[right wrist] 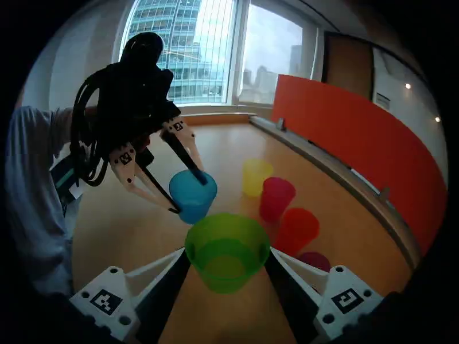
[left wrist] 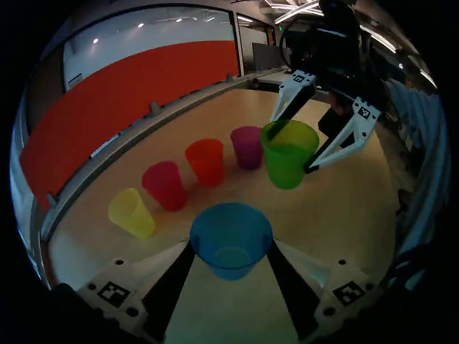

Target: Pour water

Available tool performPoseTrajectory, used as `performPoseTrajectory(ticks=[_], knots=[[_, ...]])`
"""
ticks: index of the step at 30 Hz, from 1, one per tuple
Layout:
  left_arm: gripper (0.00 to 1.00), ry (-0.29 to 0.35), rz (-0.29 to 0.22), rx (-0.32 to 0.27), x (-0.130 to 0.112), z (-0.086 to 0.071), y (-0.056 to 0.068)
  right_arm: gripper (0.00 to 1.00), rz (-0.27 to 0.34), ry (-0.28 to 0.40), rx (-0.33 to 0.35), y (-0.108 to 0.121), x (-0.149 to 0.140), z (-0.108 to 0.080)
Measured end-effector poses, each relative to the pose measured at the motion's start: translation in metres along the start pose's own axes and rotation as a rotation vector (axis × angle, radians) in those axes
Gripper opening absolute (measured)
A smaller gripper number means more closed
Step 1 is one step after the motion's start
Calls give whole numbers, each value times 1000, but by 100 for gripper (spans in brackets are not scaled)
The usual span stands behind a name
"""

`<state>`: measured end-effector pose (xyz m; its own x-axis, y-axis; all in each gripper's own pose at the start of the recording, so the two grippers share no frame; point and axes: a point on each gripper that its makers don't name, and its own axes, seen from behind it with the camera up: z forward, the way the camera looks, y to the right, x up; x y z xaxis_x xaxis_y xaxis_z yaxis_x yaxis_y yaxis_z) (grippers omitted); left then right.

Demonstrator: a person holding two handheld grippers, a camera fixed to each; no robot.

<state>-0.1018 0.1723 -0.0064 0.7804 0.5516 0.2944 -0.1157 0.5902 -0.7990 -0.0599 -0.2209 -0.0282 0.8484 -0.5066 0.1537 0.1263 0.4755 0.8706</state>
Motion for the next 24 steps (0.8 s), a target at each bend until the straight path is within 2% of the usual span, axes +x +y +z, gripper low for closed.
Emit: performPoseTrajectory(ticks=[8, 24], knots=[[86, -18, -3, -31, -11, 15, 12, 91, 20, -33, 23, -6, -18, 11], [86, -37, -36, -55, -26, 23, 15, 91, 38, -60, 15, -5, -39, 24]])
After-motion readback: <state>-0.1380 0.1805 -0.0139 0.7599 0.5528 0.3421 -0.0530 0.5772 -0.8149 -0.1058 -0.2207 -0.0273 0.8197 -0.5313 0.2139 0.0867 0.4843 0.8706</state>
